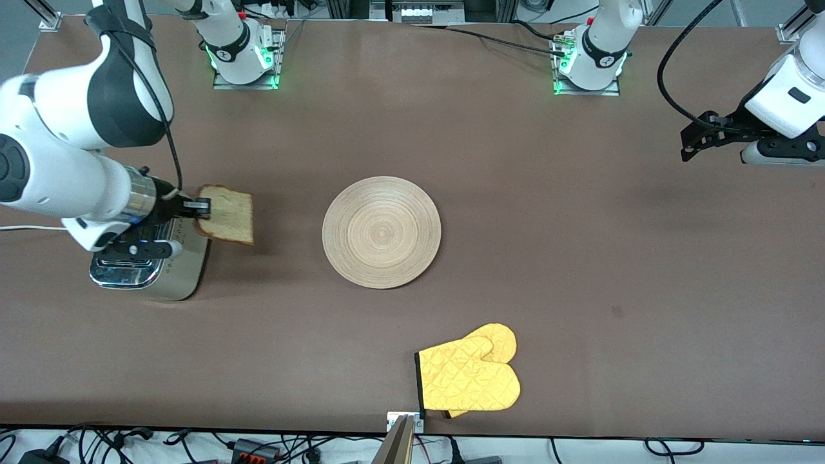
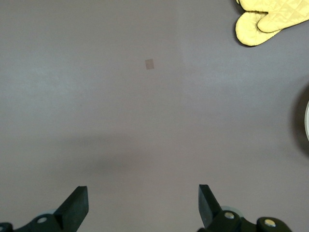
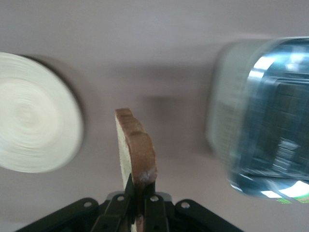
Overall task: Move plate and put bread in toaster
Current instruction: 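Lift the bread with the right gripper and carry it over the toaster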
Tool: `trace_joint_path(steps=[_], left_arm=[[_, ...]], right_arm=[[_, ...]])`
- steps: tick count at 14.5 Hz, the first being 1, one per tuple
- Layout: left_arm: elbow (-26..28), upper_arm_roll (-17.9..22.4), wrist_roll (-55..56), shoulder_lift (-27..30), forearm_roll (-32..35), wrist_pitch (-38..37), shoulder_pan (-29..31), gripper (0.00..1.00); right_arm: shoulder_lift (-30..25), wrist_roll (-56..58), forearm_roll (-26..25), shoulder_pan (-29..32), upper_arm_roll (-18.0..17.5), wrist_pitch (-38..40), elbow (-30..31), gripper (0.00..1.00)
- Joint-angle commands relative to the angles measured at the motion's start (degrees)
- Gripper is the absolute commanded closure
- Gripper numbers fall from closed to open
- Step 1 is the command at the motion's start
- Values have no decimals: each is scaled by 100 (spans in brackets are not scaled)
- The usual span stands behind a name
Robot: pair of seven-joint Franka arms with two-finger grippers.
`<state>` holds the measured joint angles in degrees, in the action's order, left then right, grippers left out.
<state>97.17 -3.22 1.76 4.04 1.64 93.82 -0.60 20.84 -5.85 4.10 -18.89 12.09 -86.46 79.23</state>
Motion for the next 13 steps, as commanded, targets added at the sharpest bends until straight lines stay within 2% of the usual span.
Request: trace_joint_path(steps=[1,5,7,10,13], left_arm=[[-164,6,-79,-70,108,-109,-10,0],[-164,6,-79,-70,108,-109,-10,0],[-164,6,-79,-70,108,-109,-10,0],[-164,6,-79,-70,108,-109,-10,0],[-164,6,-79,-70,108,-118,-10,0]], right_arm=[[219,83,-873,166,4,568,-636,100],[262,822,-2253,184,-5,666,-637,100],[446,1049,-2764,263,3,596,-646,100],[675,1208,-2810,561,-5,525,-830,100],[737,1191,-2723,571,-23,490,-830,100]])
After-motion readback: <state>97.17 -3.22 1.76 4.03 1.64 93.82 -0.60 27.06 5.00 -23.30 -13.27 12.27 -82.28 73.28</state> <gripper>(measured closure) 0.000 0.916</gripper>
